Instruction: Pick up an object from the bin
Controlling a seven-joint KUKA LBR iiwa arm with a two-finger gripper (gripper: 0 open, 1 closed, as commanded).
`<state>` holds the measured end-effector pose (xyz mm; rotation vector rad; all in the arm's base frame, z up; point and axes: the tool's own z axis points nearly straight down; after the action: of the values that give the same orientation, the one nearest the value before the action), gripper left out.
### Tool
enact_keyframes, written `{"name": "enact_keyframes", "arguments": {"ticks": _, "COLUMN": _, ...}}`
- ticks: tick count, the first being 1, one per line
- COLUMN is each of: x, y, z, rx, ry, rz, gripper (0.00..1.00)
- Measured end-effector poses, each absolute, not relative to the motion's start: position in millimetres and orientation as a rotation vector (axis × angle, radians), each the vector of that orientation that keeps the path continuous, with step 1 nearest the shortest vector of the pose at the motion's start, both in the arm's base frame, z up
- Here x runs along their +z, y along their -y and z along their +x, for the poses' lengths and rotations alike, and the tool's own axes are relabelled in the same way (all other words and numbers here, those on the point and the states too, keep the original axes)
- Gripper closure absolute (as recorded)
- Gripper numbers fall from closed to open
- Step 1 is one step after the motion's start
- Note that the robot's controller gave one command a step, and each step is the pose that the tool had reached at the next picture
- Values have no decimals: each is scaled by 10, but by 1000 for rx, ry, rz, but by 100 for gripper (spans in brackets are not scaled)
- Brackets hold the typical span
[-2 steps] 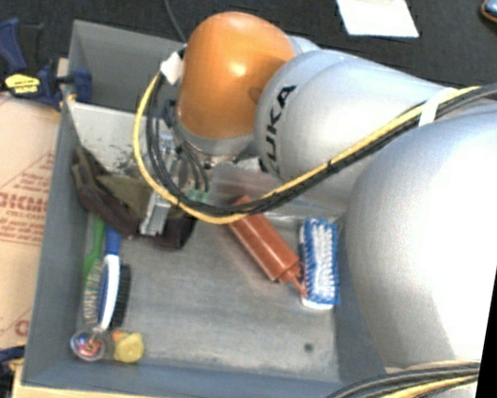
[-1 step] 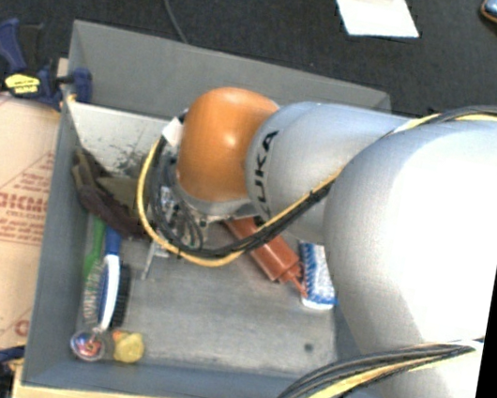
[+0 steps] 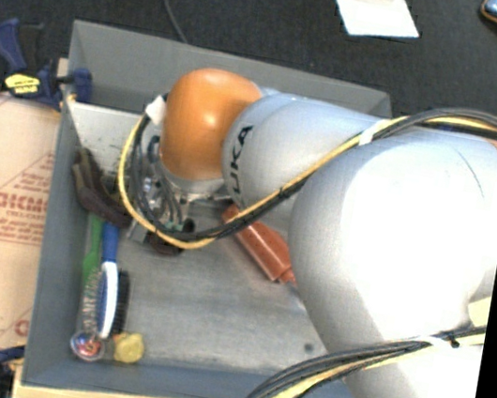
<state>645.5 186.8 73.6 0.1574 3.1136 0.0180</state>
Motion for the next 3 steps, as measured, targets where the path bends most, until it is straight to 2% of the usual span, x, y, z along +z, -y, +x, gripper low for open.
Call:
{"name": "enact_keyframes", "arguments": {"ticks": 1, "x": 736, "y": -1868, "z": 6455, "rx": 18, "ry": -3114, "rz": 159, "gripper": 100}}
{"name": "enact_keyframes", "arguments": {"ticks": 2, "x": 1207, "y": -1717, "z": 6434, "rx": 16, "ry": -3113, "rz": 55, "gripper": 100}}
{"name": "enact_keyframes", "arguments": {"ticks": 3, "x": 1484, "y": -1494, "z": 6478, "rx": 13, "ry": -3111, "rz": 18, "gripper": 100}}
